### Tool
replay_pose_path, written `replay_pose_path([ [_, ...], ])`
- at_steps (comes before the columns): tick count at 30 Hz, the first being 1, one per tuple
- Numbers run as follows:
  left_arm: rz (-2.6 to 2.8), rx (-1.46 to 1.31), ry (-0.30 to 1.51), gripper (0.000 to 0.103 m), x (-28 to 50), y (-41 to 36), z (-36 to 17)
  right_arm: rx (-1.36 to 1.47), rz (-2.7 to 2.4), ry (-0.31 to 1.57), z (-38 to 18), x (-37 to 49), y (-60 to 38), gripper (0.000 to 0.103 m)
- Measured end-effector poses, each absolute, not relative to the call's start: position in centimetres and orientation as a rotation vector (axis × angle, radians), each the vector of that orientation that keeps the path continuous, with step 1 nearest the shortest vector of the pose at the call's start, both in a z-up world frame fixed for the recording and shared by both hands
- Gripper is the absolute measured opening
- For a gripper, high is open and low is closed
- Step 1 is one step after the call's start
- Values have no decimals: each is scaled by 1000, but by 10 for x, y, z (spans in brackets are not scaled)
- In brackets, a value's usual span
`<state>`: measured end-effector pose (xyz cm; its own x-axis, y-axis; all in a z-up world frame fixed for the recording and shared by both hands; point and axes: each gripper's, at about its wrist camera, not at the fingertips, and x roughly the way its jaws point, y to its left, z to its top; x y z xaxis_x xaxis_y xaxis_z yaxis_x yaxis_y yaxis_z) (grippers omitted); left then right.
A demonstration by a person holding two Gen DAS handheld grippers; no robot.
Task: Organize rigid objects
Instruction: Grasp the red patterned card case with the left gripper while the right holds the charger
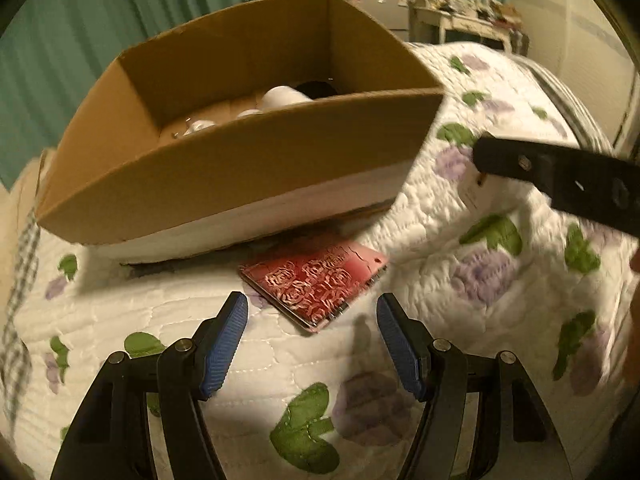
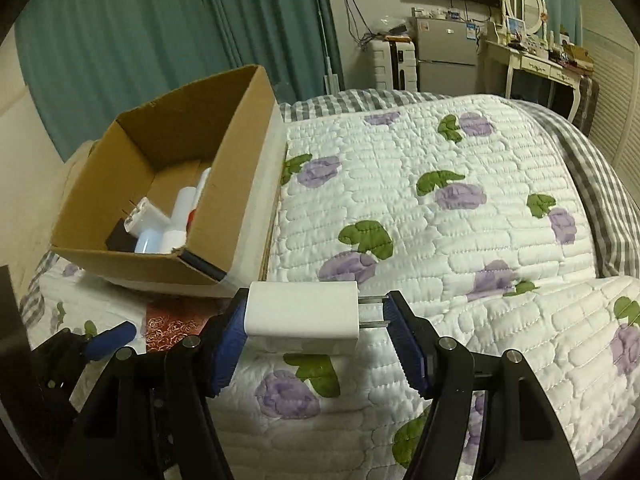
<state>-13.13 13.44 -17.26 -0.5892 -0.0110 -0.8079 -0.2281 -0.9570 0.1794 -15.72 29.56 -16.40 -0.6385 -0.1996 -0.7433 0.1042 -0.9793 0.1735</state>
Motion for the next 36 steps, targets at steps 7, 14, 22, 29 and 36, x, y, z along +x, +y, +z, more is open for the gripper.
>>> replay_pose_path([
  [7, 2625, -1315, 659, 70, -132, 152, -183, 1247, -2685, -218, -161, -154, 302, 66],
  [14, 2583, -1243, 798, 67, -145, 161, -189, 1260, -2682, -252, -163, -155, 306, 66],
  [22, 2512, -1128, 848, 32, -132, 160, -184, 1266, -2674, -273, -165, -152, 310, 66],
  [29, 2613, -1046, 695, 29, -123, 124, -145, 1266, -2676, -258, -164, -151, 309, 66],
  [36, 2599, -1026, 604, 29, -123, 103, -147, 1275, -2672, -230, -166, -152, 305, 66],
])
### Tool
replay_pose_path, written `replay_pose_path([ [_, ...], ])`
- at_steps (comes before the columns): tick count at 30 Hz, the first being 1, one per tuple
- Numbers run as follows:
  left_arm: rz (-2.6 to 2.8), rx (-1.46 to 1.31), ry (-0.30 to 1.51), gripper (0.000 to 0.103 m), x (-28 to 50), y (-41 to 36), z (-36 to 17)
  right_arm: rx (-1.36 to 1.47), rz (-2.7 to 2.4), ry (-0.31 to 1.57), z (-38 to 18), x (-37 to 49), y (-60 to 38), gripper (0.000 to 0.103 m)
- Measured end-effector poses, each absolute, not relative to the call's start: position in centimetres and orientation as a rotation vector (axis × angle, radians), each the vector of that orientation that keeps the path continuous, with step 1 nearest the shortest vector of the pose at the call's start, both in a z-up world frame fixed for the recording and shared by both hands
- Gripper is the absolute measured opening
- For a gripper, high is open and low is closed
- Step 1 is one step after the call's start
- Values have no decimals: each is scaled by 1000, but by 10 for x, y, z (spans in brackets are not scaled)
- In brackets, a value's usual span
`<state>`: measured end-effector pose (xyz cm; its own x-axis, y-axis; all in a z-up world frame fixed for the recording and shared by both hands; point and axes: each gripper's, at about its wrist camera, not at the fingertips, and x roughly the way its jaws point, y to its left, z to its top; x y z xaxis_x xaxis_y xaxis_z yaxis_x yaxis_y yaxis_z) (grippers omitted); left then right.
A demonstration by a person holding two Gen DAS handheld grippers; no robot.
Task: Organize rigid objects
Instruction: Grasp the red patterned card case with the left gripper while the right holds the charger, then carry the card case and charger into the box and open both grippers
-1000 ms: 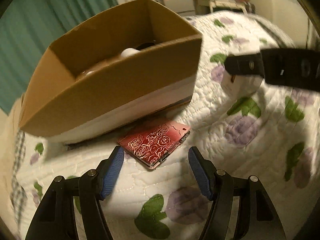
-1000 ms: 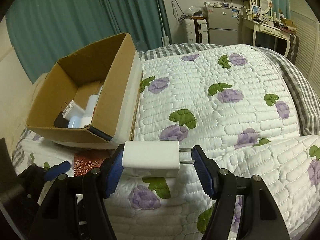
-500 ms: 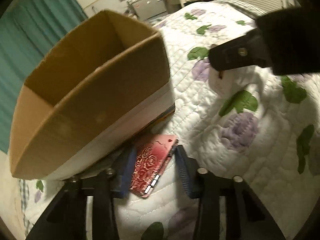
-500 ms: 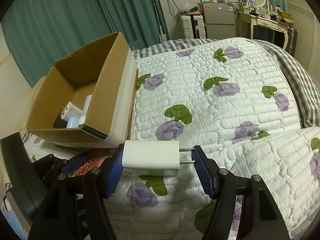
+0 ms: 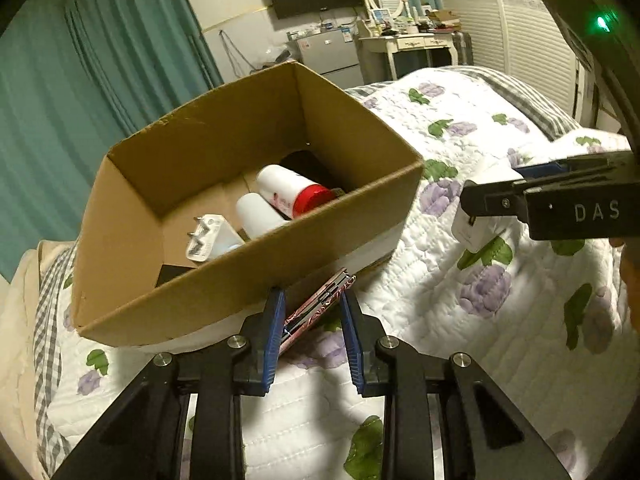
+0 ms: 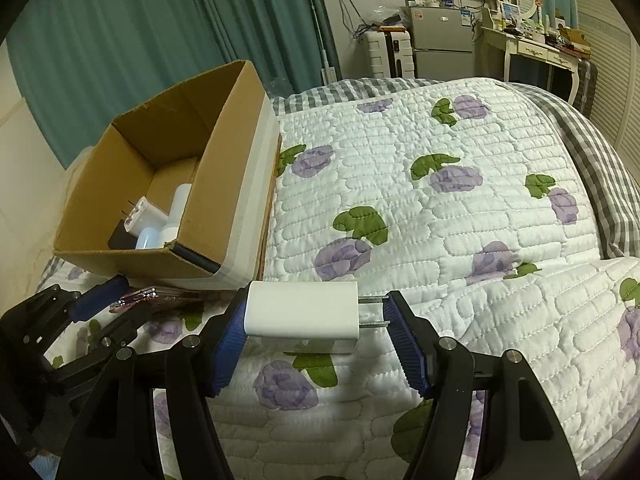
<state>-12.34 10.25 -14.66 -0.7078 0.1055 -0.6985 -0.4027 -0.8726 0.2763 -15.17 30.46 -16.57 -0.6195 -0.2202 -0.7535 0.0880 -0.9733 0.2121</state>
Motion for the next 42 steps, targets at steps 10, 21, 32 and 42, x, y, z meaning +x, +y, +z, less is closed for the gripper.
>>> replay_pose_path([
  [10, 2501, -1040, 735, 28, -127, 134, -170, 1281, -2661, -220, -168, -150, 302, 66],
  [21, 2583, -976, 423, 14, -93, 101, -114, 1246, -2653, -163, -153, -135, 292, 66],
  [32, 2663, -1088, 287, 9, -99, 89, -114, 1206, -2644, -97, -135, -120, 273, 66],
  [42, 2681, -1150, 204, 18, -116, 69, -136, 1275, -2580, -60, -164, -128, 256, 66],
])
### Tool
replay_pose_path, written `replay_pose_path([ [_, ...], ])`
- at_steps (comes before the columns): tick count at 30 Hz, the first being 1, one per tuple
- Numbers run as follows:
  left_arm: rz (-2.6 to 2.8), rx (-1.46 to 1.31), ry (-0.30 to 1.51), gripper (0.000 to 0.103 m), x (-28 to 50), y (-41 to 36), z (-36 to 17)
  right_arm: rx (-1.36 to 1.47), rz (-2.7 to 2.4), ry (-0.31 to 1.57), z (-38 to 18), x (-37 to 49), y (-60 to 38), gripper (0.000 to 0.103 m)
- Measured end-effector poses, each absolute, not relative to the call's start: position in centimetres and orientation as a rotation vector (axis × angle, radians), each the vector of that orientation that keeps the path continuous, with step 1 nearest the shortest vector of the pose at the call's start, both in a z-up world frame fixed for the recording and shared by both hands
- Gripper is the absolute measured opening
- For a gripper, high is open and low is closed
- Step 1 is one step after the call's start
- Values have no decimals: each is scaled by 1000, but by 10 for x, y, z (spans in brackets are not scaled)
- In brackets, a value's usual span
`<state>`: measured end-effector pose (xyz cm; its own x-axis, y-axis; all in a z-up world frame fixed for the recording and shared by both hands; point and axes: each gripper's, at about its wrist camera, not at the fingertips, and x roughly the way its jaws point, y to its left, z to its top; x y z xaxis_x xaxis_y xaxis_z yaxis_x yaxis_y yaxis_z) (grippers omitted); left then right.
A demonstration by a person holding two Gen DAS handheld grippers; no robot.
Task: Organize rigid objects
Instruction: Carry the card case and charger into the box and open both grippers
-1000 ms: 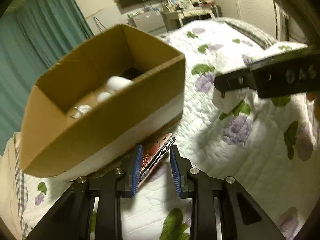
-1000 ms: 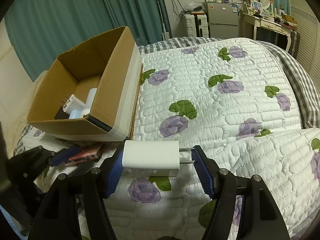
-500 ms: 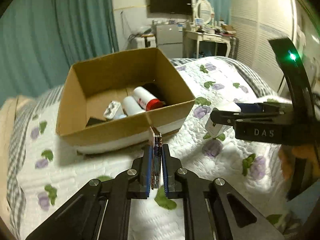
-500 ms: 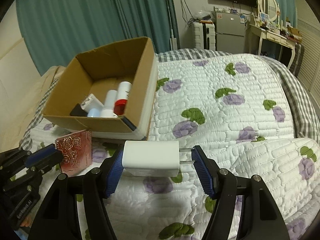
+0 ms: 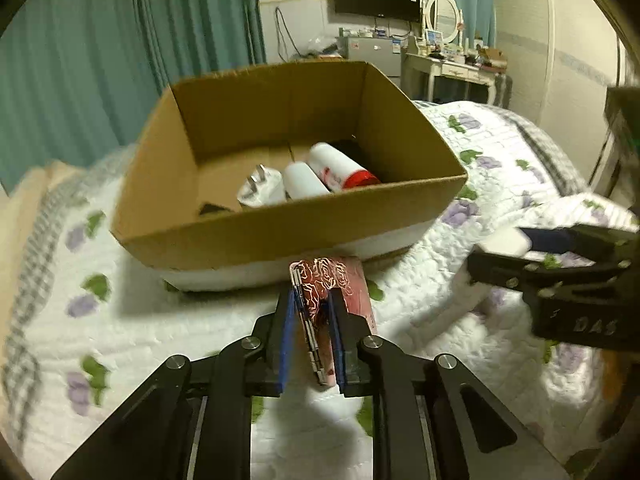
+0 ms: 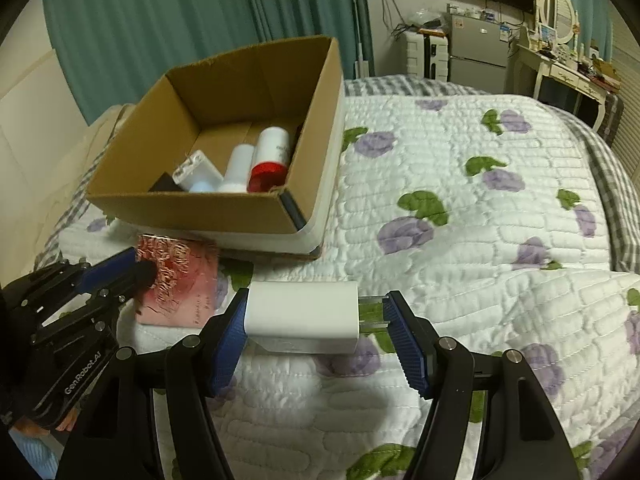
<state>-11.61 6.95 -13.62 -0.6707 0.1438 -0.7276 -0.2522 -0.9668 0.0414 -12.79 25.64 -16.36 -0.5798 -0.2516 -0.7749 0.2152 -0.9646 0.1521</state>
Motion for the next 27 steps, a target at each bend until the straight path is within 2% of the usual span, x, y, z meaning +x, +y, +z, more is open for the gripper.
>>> replay_pose_path([
  [5, 2602, -1177, 133, 31, -114, 70, -140, 1309, -2530, -39, -180, -136, 245, 66],
  [7, 2578, -1173, 110, 42, -111, 73, -139, 1320, -2516, -13, -186, -137, 240, 66],
  [8, 2573, -1176, 104, 44, -112, 74, -139, 1321, -2509, -10, -188, -137, 238, 66],
  [11, 2571, -1215, 54, 44, -117, 71, -143, 1331, -2501, -25, -193, -139, 239, 66],
  [17, 2494, -1351, -261, 44, -139, 54, -159, 1342, -2487, -89, -198, -140, 248, 66],
  [27, 2492, -1375, -200, 44, -135, 57, -159, 1391, -2476, 44, -205, -137, 236, 66],
])
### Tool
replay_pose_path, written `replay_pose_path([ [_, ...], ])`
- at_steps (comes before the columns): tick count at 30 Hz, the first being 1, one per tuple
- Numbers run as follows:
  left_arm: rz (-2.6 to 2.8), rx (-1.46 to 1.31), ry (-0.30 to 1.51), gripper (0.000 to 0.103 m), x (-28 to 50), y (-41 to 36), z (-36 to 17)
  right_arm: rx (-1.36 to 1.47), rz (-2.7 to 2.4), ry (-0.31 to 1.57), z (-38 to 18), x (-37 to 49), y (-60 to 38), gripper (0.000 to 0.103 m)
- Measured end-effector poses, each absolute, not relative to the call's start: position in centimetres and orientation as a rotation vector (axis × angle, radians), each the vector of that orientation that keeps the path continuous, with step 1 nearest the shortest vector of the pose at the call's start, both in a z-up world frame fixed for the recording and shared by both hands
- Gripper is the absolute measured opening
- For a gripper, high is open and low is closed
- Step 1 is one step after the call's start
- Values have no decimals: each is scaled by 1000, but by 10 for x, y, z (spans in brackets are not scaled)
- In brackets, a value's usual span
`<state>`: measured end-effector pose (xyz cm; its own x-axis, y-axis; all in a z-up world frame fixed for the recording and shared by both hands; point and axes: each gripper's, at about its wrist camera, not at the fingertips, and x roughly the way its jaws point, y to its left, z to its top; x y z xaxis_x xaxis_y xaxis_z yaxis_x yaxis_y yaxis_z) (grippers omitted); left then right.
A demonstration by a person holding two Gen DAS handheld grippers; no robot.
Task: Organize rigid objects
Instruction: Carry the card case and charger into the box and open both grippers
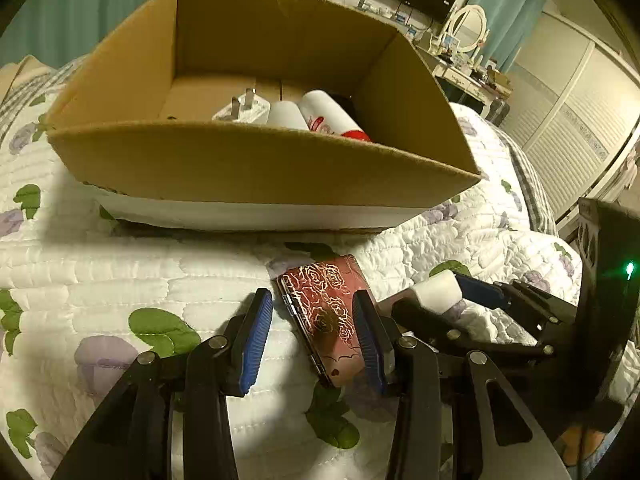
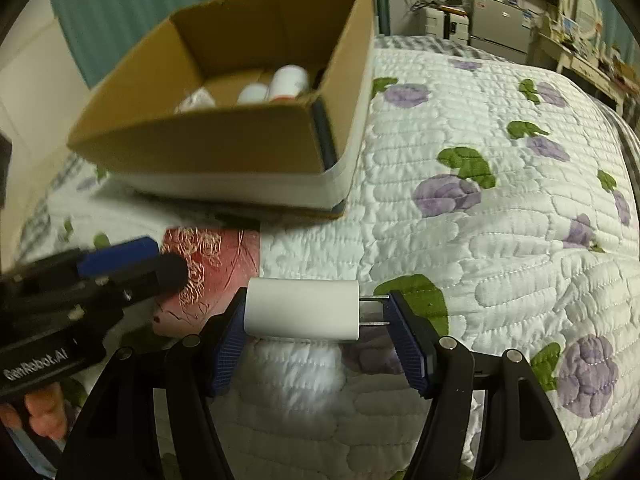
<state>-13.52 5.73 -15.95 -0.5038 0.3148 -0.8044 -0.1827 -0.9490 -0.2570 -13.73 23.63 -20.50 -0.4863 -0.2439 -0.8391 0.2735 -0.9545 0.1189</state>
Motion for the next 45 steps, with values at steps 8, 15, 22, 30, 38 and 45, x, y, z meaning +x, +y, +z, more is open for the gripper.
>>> replay_pose_path([
  [8, 2441, -1410, -143, 52, -148, 76, -167, 1419, -2412, 53, -223, -137, 233, 52],
  [15, 2442, -1364, -143, 19, -140, 80, -160, 1389, -2431, 58, -217, -135, 236, 51],
  [22, 2597, -1173, 9, 10, -108, 90, -110, 1280, -2511, 50, -177, -127, 247, 50],
  [30, 2764, -930, 49, 10, -95, 80, -18, 1037, -2617, 97, -86, -119, 238, 50],
  [38, 2849, -851, 72, 10, -151, 59, 23, 912, -2624, 168, -34, -171, 218, 50],
  [45, 2850, -965, 139, 10, -221, 53, -22, 979, -2586, 193, -64, -236, 197, 50],
])
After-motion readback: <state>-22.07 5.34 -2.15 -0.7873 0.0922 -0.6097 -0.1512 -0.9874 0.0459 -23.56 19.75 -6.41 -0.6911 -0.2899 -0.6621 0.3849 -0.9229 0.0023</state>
